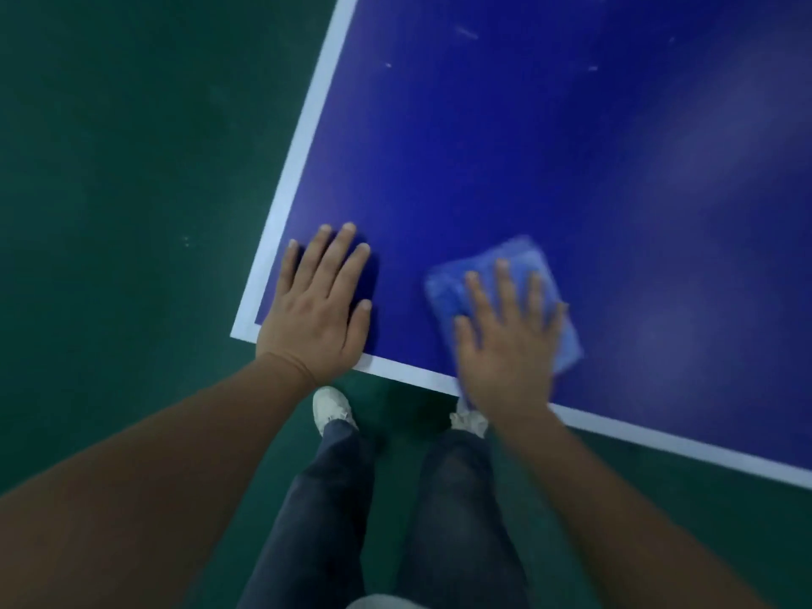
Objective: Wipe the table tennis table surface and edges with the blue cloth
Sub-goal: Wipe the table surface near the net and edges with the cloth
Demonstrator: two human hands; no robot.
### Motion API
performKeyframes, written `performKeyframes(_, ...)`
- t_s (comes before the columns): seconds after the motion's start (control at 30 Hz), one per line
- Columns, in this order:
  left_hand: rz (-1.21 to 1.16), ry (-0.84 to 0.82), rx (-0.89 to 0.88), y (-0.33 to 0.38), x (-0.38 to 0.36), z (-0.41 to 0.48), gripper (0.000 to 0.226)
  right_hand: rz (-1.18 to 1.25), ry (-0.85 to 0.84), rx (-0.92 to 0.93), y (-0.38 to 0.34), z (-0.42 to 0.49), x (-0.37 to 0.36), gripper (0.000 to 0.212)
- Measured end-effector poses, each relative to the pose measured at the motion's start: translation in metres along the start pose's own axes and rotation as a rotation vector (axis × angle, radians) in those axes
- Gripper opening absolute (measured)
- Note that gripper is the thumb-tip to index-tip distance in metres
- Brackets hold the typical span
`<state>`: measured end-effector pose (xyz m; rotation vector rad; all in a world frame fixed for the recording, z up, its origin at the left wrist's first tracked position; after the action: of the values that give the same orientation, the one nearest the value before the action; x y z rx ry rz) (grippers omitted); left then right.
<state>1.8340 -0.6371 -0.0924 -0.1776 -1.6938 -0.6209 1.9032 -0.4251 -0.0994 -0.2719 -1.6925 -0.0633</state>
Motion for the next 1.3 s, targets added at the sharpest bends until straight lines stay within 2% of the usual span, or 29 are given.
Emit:
performKeyframes(0.13,0.078,-0.106,-0.038,0.003,-0.008,0.004,0.059,0.055,-0.080,-0.570,0.148,-0.031,0.019,0.065)
performKeyframes(0.23,0.090,-0.128,-0.025,0.002,-0.009,0.004,0.059,0.135,0.010,-0.898,0.156,-0.028,0.019,0.059)
performKeyframes(0.27,0.091,-0.132,-0.022,0.002,-0.008,0.004,0.060,0.132,0.040,-0.921,0.136,-0.019,0.019,0.057)
performKeyframes(0.3,0.093,-0.135,-0.019,0.002,-0.007,0.005,0.060,0.126,0.059,-0.864,0.107,-0.007,0.017,0.057)
performKeyframes(0.33,0.093,-0.141,-0.016,0.003,-0.006,0.006,0.061,0.110,0.068,-0.731,0.072,0.004,0.013,0.056)
performKeyframes(0.43,0.081,-0.154,0.008,0.007,-0.001,0.007,0.063,0.005,0.019,-0.158,-0.014,0.008,0.000,0.054)
performKeyframes(0.47,0.074,-0.158,0.009,0.009,-0.001,0.007,0.064,-0.014,0.003,-0.056,-0.011,0.003,-0.001,0.054)
performKeyframes(0.5,0.069,-0.159,0.007,0.009,0.000,0.007,0.065,-0.018,-0.008,-0.034,0.008,0.000,0.001,0.054)
performKeyframes(0.57,0.074,-0.145,-0.011,0.007,0.003,0.009,0.066,-0.033,0.006,-0.218,0.076,-0.009,0.009,0.057)
performKeyframes(0.67,0.070,-0.110,-0.024,0.004,0.008,0.029,0.065,0.077,-0.011,-0.690,0.182,-0.020,0.018,0.065)
performKeyframes(0.73,0.056,-0.101,-0.019,0.004,0.010,0.045,0.066,0.172,0.037,-0.919,0.194,-0.010,0.020,0.062)
performKeyframes(0.77,0.058,-0.105,-0.026,0.005,0.008,0.049,0.067,0.174,0.066,-0.948,0.180,0.001,0.020,0.059)
performKeyframes(0.8,0.062,-0.112,-0.030,0.006,0.006,0.051,0.067,0.149,0.102,-0.877,0.156,0.015,0.020,0.057)
performKeyframes(0.83,0.066,-0.109,-0.035,0.005,0.004,0.051,0.066,0.104,0.146,-0.721,0.123,0.029,0.018,0.056)
performKeyframes(0.93,0.083,-0.086,-0.055,0.004,0.002,0.053,0.062,-0.048,0.088,-0.070,0.027,0.040,0.001,0.053)
performKeyframes(0.97,0.082,-0.080,-0.056,0.005,0.003,0.052,0.062,-0.054,0.061,0.075,0.022,0.039,-0.001,0.051)
performKeyframes(1.0,0.077,-0.073,-0.053,0.005,0.004,0.053,0.061,-0.048,0.049,0.140,0.034,0.043,0.002,0.051)
performKeyframes(1.03,0.074,-0.066,-0.052,0.005,0.005,0.053,0.061,-0.051,0.057,0.107,0.061,0.051,0.008,0.051)
performKeyframes(1.07,0.073,-0.064,-0.054,0.005,0.005,0.054,0.060,-0.071,0.073,-0.012,0.096,0.060,0.015,0.053)
performKeyframes(1.13,0.074,-0.064,-0.055,0.004,0.003,0.055,0.060,-0.082,0.069,-0.405,0.182,0.076,0.029,0.058)
performKeyframes(1.2,0.079,-0.069,-0.055,0.002,0.000,0.054,0.060,0.054,0.066,-0.800,0.250,0.087,0.041,0.061)
performKeyframes(1.27,0.080,-0.072,-0.054,0.002,-0.001,0.056,0.060,0.193,0.070,-1.037,0.263,0.111,0.048,0.062)
performKeyframes(1.3,0.079,-0.071,-0.057,0.002,-0.001,0.055,0.059,0.223,0.072,-1.075,0.248,0.129,0.048,0.061)
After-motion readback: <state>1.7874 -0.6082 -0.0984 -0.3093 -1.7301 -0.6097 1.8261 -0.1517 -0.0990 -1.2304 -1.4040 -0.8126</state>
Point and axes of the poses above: each hand's wrist, its own z-axis towards the middle knuckle, its own x-axis out of the back of the hand, y = z × x, the point moved 7 cm from there along z, towards the middle knuckle, and after that the axes turned 5 degrees about -y, right-handed, at the moved point
